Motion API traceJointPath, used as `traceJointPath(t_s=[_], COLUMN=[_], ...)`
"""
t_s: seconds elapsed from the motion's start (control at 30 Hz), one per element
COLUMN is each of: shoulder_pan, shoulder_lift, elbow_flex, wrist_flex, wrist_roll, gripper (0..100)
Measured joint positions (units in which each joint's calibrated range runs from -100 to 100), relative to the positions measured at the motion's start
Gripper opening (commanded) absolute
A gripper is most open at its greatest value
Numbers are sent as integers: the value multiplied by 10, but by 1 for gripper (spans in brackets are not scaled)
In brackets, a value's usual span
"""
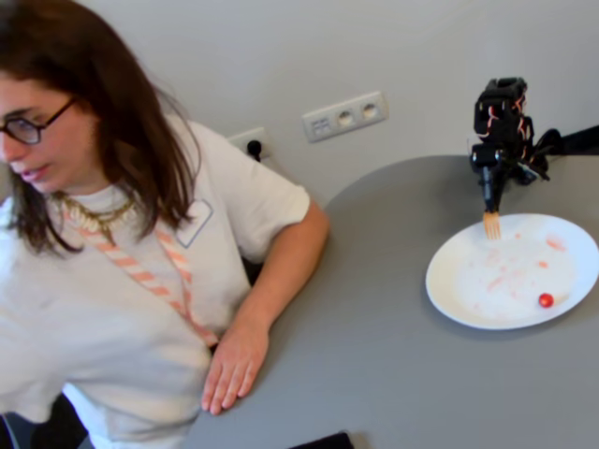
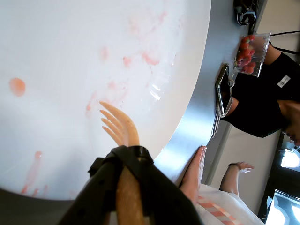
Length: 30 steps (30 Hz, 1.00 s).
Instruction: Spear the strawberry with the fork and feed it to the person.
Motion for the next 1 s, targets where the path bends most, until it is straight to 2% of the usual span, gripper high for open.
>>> traceJointPath(t_s=[1.0], shoulder_pan=[-18], shoulder_lift=[0], elbow_flex=[0], wrist_flex=[0], wrist_roll=[0], gripper=[1])
